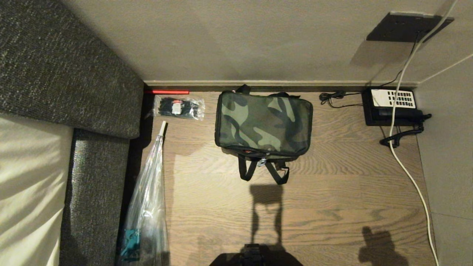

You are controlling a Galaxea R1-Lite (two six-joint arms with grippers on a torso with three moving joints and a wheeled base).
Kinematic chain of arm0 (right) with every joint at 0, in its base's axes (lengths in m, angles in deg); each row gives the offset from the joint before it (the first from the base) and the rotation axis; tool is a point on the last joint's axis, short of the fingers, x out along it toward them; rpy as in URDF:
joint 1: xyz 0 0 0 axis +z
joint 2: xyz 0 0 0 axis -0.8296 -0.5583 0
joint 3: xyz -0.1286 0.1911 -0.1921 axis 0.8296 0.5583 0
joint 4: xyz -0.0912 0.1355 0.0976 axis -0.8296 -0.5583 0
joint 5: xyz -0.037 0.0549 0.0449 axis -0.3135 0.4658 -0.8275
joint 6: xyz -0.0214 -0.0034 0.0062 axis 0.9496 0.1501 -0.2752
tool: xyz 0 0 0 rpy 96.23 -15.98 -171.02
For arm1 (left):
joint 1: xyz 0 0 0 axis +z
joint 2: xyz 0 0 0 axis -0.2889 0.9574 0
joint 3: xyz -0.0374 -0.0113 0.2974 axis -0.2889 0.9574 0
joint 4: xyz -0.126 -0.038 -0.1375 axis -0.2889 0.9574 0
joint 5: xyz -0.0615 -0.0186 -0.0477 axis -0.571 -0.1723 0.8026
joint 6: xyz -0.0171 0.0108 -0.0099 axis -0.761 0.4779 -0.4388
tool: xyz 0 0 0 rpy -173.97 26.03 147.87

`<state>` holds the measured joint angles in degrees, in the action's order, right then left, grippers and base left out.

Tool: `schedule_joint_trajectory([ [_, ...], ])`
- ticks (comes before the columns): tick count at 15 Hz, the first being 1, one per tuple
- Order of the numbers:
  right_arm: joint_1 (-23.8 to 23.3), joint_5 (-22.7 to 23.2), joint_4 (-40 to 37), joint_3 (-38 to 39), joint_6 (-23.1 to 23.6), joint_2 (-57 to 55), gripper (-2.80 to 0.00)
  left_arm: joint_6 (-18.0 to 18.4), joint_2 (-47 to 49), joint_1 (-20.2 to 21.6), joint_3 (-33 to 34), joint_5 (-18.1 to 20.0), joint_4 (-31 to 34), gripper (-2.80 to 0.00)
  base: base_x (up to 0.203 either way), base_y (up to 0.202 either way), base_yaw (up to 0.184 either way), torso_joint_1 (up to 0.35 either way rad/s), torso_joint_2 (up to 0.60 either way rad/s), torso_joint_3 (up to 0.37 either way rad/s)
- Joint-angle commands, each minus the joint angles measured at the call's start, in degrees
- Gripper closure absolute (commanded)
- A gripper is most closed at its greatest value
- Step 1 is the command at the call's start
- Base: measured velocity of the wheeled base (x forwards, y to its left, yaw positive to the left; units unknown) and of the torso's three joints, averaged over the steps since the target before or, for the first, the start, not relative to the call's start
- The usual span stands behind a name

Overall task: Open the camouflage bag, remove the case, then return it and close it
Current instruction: Open the top of the storage box

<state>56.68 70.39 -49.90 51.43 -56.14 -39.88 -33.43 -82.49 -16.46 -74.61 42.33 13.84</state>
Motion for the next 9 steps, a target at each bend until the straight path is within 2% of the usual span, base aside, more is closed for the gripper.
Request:
schedule_joint_trajectory([
  [1,0.0,4.76,-16.84,-11.1,-1.21,-2.52,0.0,-0.02,-0.11,0.02,0.18,-0.04,-0.01,0.0,0.0,0.0,0.0,0.0,0.0,0.0],
  [4,0.51,6.97,-19.29,-17.07,-6.21,-20.11,0.0,-0.02,-0.11,0.02,0.18,-0.04,-0.01,0.0,0.0,0.0,0.0,0.0,0.0,0.0],
  [6,1.0,9.04,-15.89,-17.97,-8.4,-36.83,0.0,-0.02,-0.11,0.02,0.18,-0.04,-0.01,0.0,0.0,0.0,0.0,0.0,0.0,0.0],
  [7,1.18,9.83,-12.38,-17.49,-9.21,-43.32,0.0,-0.02,-0.11,-0.05,0.18,-0.04,-0.01,0.0,0.0,0.0,0.0,0.0,0.0,0.0],
  [9,1.99,10.68,3.4,-14.74,-10.21,-60.21,0.0,-0.02,-0.11,0.02,0.12,-0.04,-0.01,0.0,0.0,0.0,0.0,0.0,0.0,0.0],
])
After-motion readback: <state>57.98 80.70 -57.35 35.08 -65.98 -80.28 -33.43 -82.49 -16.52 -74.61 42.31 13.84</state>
